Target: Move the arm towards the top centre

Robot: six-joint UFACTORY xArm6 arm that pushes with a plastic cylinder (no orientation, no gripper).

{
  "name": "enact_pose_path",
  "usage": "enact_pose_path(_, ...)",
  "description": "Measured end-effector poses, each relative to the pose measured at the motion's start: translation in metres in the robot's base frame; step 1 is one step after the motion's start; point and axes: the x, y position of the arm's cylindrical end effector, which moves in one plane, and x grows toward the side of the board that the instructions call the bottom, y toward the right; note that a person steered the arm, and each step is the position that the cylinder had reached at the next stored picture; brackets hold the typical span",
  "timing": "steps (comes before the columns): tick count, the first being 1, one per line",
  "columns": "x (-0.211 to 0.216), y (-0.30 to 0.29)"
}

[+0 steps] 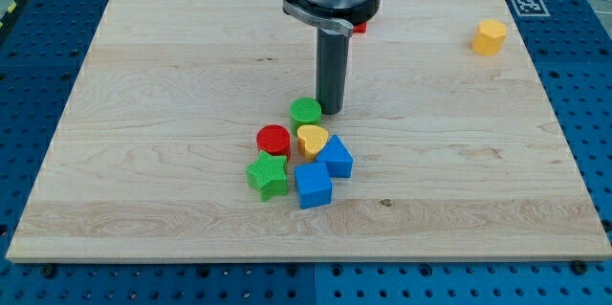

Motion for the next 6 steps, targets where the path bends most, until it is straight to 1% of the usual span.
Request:
enact_pose_path(3,0.001,-0.015)
enact_pose_path(4,-0.007,-0.015)
enact_pose_path(6,-0.102,-0.014)
